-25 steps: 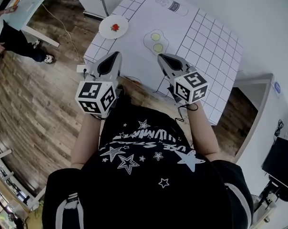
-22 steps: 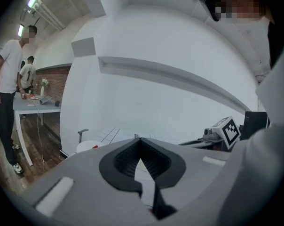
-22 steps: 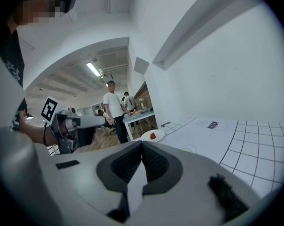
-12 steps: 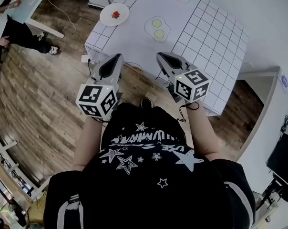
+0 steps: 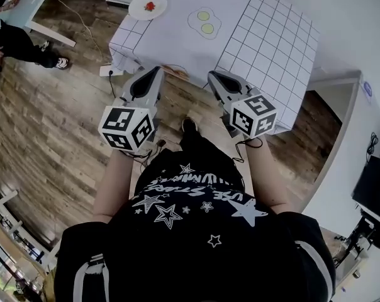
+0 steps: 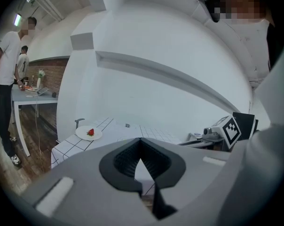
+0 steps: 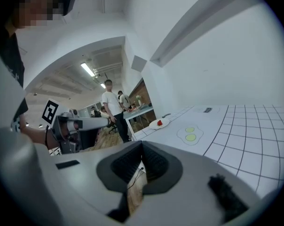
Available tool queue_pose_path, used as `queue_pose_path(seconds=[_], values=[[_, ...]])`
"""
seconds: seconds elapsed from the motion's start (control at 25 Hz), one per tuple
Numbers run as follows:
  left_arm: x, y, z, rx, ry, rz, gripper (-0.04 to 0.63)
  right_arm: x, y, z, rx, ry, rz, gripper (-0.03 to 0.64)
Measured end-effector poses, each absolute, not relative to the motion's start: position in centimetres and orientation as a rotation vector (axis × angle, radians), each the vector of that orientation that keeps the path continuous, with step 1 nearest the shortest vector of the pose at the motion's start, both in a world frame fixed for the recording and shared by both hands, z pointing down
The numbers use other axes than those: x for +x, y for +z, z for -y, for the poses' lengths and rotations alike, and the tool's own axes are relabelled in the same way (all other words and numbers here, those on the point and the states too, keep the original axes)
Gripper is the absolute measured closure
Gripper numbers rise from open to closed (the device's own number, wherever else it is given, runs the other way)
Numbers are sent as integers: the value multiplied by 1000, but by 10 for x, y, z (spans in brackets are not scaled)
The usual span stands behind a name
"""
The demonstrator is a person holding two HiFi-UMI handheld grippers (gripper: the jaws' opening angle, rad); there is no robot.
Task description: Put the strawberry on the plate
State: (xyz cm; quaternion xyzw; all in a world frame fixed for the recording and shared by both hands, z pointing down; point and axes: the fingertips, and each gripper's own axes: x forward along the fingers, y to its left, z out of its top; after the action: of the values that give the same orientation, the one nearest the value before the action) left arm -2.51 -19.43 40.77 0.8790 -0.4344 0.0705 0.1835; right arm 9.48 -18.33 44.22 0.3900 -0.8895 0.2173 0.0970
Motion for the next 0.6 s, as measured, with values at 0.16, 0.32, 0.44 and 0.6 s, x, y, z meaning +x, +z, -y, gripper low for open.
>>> queue_pose_path(seconds=[0.16, 0.32, 0.44, 0.6], values=[[-30, 406, 167, 2470, 190, 1235, 588, 90, 435, 160, 1161, 643, 2646, 603], [-32, 408, 137, 2478, 188, 1239, 588, 86, 438, 136, 1143, 615, 2644, 603], [-39, 399, 119, 2486, 177, 1245, 588, 79, 430, 120, 1146, 600, 2646, 603], [-45, 390, 96, 2490, 155, 1270, 588, 68, 419, 100, 1112, 566, 2672, 603]])
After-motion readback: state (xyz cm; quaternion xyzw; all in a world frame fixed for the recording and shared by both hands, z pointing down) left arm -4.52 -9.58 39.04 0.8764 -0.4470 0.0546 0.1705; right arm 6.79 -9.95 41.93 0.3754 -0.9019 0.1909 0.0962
